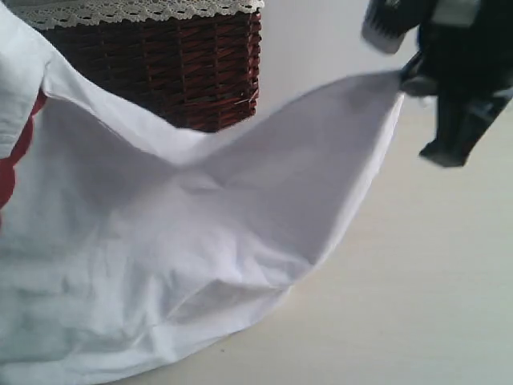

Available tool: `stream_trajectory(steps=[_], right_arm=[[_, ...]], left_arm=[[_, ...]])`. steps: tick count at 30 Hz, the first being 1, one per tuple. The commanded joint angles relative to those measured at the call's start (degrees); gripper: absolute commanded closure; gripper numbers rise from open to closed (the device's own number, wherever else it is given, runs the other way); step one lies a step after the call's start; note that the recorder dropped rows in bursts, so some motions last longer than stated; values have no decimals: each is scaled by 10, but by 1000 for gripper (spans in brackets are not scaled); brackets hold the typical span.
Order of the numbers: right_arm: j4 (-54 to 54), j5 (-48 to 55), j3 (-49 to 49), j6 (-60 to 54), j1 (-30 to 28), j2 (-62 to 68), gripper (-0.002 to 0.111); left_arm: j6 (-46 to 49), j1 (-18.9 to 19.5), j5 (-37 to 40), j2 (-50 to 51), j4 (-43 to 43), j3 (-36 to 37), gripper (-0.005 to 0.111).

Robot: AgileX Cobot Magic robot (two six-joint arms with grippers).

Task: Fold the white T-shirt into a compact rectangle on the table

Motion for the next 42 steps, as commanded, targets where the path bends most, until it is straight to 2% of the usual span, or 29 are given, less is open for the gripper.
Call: stream_trajectory(steps=[1,8,12,16,21,24,29,36,40,42], right_arm=[[-99,67,-68,77,0,-65,108],[-165,118,-188,122,0,-80,108],[-163,140,-218,137,0,-84,108],[-158,175,-229,137,0,-104,108],[-64,230,-229,124,0,-145,108],[15,249,-229,113,0,-166,108],[107,249,-229,91,0,-196,108],[185,249,-279,138,0,-233,108],[194,249,-307,184,0,-259,108],[194,249,-307,201,0,-274,108]], left_arm=[[-12,0,-11,16,31,-5,107],[-21,0,-62,40,76,-9,107],[-65,0,-53,34,148,-33,107],[-97,-27,-15,-9,199,-53,107],[-96,-85,149,-89,199,-63,107],[-97,-121,190,-140,176,-70,107],[-95,-133,286,-189,104,-133,107],[-102,-133,298,-190,-56,-288,107],[-150,-133,375,-181,-71,-337,107],[-166,-133,385,-176,-40,-340,107]])
